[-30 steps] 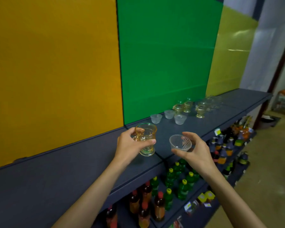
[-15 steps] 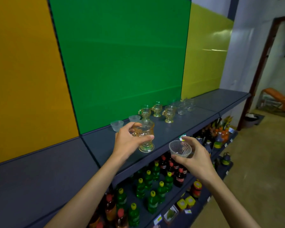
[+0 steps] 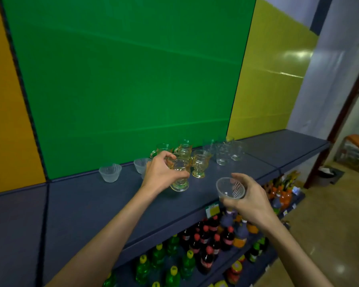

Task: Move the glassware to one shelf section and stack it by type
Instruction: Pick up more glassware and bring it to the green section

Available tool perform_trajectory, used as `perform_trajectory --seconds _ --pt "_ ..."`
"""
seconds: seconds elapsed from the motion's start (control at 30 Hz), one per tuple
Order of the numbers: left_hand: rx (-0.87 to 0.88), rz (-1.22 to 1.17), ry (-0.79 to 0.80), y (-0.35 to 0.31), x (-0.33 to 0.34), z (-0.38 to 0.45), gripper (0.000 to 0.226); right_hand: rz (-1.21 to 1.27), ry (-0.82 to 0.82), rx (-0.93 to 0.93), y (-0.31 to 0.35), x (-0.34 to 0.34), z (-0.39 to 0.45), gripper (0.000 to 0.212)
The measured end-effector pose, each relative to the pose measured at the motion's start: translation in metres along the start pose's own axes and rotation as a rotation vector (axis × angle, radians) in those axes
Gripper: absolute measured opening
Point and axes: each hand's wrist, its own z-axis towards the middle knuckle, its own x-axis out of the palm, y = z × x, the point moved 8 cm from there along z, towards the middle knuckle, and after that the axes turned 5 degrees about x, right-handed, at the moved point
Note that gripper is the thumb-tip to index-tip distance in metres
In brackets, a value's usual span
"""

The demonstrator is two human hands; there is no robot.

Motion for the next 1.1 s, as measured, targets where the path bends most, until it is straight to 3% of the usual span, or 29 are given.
perform_trajectory --seconds 0.53,0.77,1.1 --pt "-0.184 0.254 -0.038 0.029 0.036 0.079 0.078 0.069 0.135 -0.183 0.001 0.024 0.15 0.075" --pt "-0.275 0.375 -0.045 0.037 0.048 0.086 0.083 0.148 0.232 -0.245 0.007 0.029 0.186 0.067" --pt "-0.33 0.363 -0.03 0.047 0.056 0.078 0.095 0.177 0.34 -0.314 0.02 0.054 0.198 0.07"
